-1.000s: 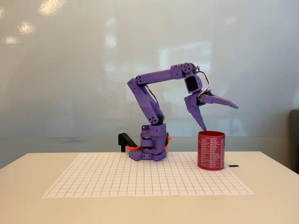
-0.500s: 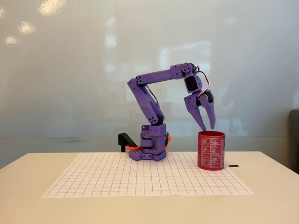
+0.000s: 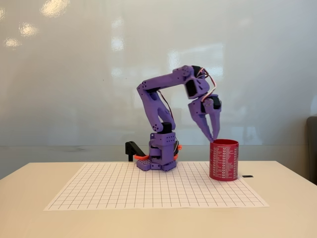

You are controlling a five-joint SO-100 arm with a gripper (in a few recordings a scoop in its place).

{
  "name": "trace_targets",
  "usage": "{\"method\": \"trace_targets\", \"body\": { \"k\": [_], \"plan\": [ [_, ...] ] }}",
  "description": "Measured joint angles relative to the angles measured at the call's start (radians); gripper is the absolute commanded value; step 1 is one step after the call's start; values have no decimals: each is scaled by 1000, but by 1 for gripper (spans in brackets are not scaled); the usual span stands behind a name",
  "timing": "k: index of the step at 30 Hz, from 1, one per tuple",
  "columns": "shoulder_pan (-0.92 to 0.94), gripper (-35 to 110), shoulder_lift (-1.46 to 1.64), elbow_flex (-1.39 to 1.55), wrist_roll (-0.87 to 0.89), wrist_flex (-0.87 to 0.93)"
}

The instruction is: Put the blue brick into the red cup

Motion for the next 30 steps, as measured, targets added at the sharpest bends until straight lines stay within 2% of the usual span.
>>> {"method": "trace_targets", "body": {
  "k": [6, 11, 21, 30],
  "plan": [
    [431, -1, 58, 29, -127, -78],
    [620, -1, 275, 156, -144, -103],
    [598, -1, 867, 448, -34, -71],
    [515, -1, 1014, 854, 20, -333]
  ]
}}
